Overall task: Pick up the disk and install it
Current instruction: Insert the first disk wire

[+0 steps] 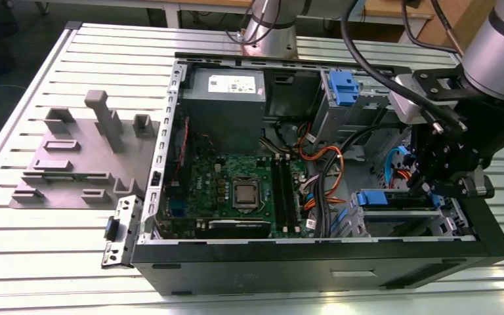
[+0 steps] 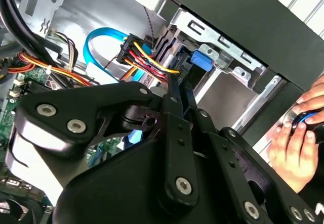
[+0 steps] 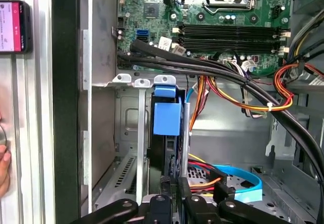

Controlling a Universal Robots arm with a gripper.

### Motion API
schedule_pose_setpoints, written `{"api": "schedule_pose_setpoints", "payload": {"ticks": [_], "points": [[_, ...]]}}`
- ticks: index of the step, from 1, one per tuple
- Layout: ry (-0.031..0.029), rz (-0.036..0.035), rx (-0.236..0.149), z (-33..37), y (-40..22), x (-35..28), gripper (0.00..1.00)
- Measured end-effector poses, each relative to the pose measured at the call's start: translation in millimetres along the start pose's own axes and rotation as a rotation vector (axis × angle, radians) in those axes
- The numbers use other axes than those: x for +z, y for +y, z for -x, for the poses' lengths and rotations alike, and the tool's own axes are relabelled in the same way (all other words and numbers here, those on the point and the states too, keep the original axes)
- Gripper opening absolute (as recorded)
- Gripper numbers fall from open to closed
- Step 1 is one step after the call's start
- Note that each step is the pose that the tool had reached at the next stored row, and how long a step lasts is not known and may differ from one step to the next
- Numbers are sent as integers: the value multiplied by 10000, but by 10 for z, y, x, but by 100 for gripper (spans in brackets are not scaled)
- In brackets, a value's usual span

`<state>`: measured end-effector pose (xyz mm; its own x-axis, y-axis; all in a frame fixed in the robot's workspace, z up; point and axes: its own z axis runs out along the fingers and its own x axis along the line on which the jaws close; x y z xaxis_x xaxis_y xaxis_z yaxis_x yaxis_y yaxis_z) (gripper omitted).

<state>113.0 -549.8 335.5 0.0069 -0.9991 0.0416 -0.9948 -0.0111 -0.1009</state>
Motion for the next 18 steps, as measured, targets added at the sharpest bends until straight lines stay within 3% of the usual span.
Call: {"api": "schedule_pose_setpoints", "payload": {"ticks": [4,18], "points": [[38,14,345,0,2,4,17],[5,13,334,1,13,33,17]]}}
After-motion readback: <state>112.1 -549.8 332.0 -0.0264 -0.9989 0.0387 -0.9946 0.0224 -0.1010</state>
